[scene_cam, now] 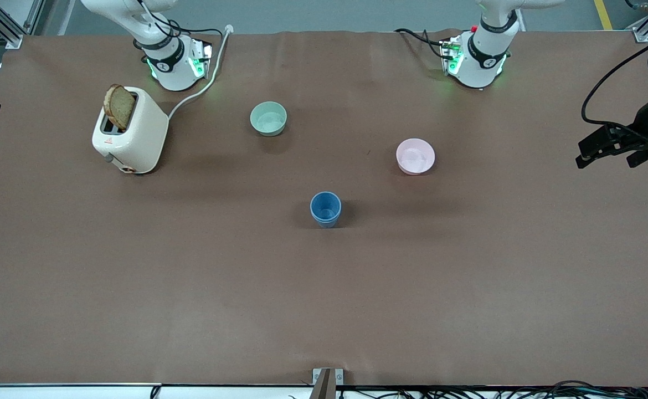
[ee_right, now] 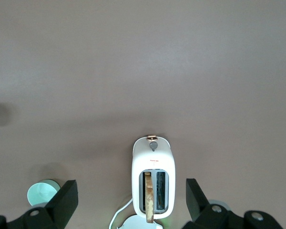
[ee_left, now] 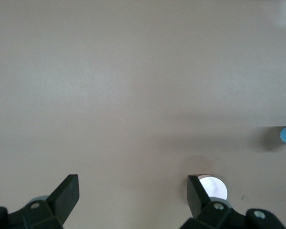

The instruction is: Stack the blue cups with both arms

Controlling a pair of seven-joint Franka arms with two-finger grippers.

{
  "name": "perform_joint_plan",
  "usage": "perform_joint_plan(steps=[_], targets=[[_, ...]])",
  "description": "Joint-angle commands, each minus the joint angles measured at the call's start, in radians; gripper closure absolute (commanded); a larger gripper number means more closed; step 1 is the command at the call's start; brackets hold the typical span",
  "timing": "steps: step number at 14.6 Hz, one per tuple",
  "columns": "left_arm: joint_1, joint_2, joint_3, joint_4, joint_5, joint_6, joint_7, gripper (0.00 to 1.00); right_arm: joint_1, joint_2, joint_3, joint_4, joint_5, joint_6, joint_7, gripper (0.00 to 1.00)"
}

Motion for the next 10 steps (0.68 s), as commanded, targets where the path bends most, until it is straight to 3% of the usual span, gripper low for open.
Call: perform_joint_plan(steps=[1, 10], targets=[[0.002, -0.002, -0.005, 0.017, 0.021, 0.000, 0.003, 0.00, -0.029, -0.017, 0.012, -0.014, -0.018, 0.015, -0.021, 0.00], [0.003, -0.004, -0.005, 0.037, 0.021, -0.026, -0.003, 0.00, -0.048, 0.011, 0.021, 0.012, -0.006, 0.013, -0.035, 0.00]])
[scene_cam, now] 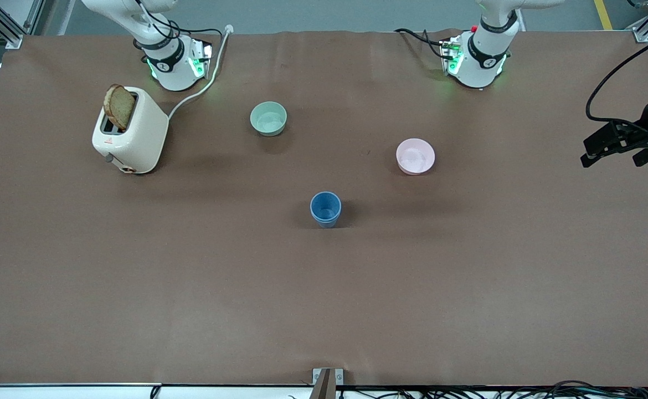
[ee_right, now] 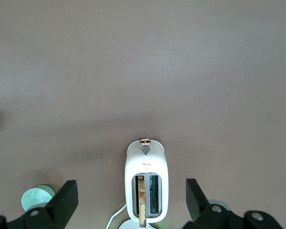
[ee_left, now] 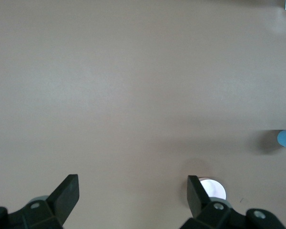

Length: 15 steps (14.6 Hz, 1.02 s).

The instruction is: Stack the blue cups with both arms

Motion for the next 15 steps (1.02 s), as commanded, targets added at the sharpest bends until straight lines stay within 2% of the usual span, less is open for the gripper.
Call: perform_joint_plan(steps=[1, 5, 9, 12, 15], targets=[[0.003, -0.004, -0.006, 0.012, 0.021, -0.019, -0.008, 0.00, -0.013, -0.001, 0.030, 0.010, -0.001, -0.007, -0.014, 0.00], [0.004, -0.002, -0.006, 0.012, 0.010, -0.019, 0.004, 0.00, -0.082, -0.004, 0.131, 0.002, -0.007, -0.010, -0.014, 0.00], [0.001, -0.002, -0.006, 0.012, 0.008, -0.019, -0.011, 0.00, -0.064, -0.004, 0.126, 0.004, -0.016, -0.012, -0.014, 0.00], [0.000, -0.007, -0.008, 0.012, 0.008, -0.019, -0.009, 0.00, -0.035, -0.002, 0.079, 0.004, -0.002, -0.009, -0.049, 0.00], [0.001, -0.008, -0.008, 0.012, 0.008, -0.019, -0.006, 0.00, -0.041, 0.001, 0.079, 0.000, -0.001, -0.004, -0.055, 0.00]])
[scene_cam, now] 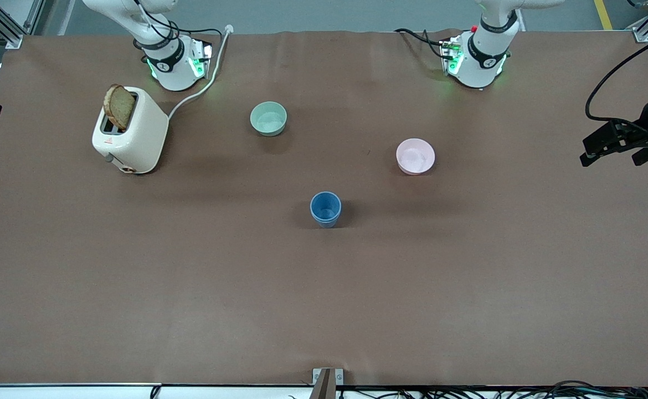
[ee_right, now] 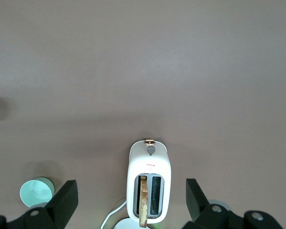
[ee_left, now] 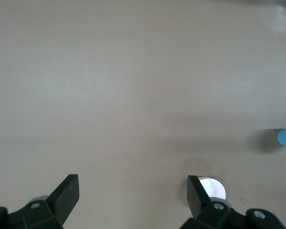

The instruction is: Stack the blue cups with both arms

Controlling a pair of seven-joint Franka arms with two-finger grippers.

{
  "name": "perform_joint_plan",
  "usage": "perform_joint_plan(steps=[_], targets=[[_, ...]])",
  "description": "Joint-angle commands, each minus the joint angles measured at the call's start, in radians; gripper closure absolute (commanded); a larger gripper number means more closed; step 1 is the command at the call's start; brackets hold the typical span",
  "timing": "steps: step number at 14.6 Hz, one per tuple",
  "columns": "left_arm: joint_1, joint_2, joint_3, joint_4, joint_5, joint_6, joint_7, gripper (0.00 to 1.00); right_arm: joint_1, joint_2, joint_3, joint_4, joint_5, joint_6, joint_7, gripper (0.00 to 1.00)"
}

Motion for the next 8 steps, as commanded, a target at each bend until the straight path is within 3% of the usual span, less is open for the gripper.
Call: perform_joint_plan(steps=[1, 8], targets=[[0.003, -0.008, -0.007, 0.011, 0.008, -0.016, -0.001, 0.00, 0.003, 0.000, -0.004, 0.000, -0.001, 0.000, -0.016, 0.00], [0.003, -0.008, -0.007, 0.011, 0.010, -0.016, 0.001, 0.00, -0.005, 0.002, -0.005, -0.010, -0.002, 0.000, -0.016, 0.00]])
